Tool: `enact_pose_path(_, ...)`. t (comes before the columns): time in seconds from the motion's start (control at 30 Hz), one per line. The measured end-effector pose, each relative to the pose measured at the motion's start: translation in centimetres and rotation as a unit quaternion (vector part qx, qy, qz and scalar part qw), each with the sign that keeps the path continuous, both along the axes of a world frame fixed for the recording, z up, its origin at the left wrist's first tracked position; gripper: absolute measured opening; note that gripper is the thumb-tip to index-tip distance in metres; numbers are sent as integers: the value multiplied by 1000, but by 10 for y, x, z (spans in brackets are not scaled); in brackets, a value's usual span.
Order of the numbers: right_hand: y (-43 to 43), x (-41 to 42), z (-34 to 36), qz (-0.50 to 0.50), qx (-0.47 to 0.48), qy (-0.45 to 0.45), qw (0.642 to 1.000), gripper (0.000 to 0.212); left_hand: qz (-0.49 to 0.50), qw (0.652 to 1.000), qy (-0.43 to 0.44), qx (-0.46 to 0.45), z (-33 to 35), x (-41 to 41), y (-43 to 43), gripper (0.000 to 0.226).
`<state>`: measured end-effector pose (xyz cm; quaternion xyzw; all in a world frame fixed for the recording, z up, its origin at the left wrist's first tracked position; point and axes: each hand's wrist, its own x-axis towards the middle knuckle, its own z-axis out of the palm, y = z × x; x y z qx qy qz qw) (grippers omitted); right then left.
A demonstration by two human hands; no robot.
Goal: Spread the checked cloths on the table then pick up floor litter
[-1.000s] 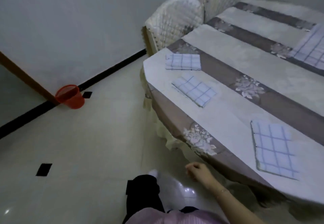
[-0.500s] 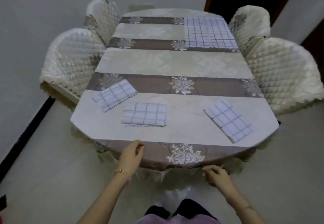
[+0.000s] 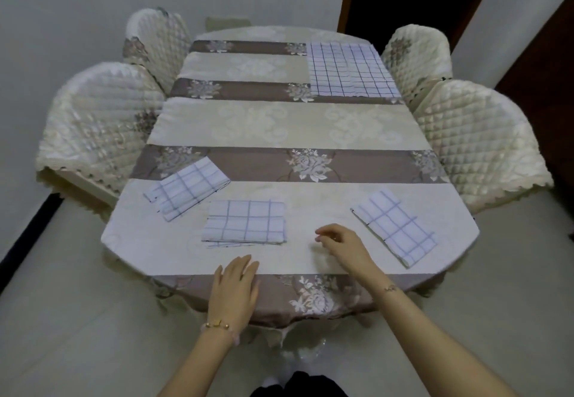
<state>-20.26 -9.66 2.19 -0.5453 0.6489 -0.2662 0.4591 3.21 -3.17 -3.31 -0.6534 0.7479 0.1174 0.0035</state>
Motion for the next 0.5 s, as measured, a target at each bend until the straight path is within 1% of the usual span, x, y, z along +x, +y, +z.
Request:
enact_pose_path(0.03,-16,9,1,28,-15,22,999,18,-8,1000,-7,11,-2,4,1,46)
enact_pose_path(0.1,-47,28,2,86,-34,77,993,31,-17,999,-12,25,-1,8,2,54)
enact_pose_path(0.17,-74,49,-2,128,-37,113,985,42,-8,999,-11,43,-1,10,2,71)
enact_pose_path(0.2,-85,57,-7,144,-36,129,981,46,-4,998,-14,55,-1,10,3,75)
enact_pose_path(0.23,-95,65,-13,158,-36,149,976,49,-3,998,-15,65,-3,10,3,74)
enact_pose_path(0.3,-108,74,-26,174,-32,195,965,52,0,995,-12,98,-6,11,3,64)
enact_pose_path(0.37,-113,78,-36,170,-44,237,956,45,-3,993,1,116,-5,13,4,52)
enact_pose_path(0.43,-113,79,-40,148,-60,252,954,33,0,992,15,124,-7,14,3,52)
enact_pose_path(0.5,-111,77,-40,131,-60,244,959,20,12,992,21,128,-10,15,3,54)
